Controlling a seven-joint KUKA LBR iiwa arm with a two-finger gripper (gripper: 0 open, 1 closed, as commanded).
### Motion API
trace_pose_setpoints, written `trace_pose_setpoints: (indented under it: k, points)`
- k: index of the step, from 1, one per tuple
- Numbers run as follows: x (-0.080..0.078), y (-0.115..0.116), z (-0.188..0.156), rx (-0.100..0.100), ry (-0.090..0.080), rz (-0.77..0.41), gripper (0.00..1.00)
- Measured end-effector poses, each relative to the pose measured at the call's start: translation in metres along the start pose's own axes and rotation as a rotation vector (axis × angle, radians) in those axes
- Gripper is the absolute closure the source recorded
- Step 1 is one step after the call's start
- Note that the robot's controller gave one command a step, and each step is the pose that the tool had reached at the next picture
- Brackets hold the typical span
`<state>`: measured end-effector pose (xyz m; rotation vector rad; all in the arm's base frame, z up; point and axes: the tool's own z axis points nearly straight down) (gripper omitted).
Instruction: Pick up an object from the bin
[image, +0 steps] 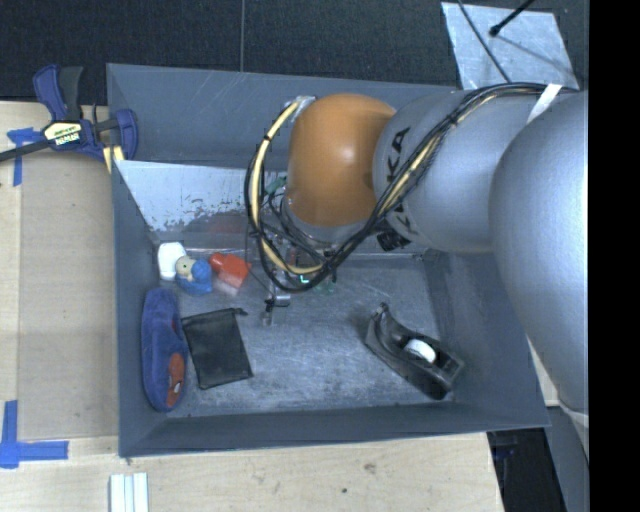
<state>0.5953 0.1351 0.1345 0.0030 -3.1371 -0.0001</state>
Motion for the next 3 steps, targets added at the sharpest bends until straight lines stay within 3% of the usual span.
trace_pose_setpoints:
  k: [1,2,3]
  points:
    - [-0.033,0.050,0.062,-0.002,-0.005,-0.047,0.00]
    - [-0.034,0.047,0.058,-0.001,-0.009,-0.041,1.00]
    - [-0.030,0.043,-0.107,-0.002,-0.018,-0.086,1.00]
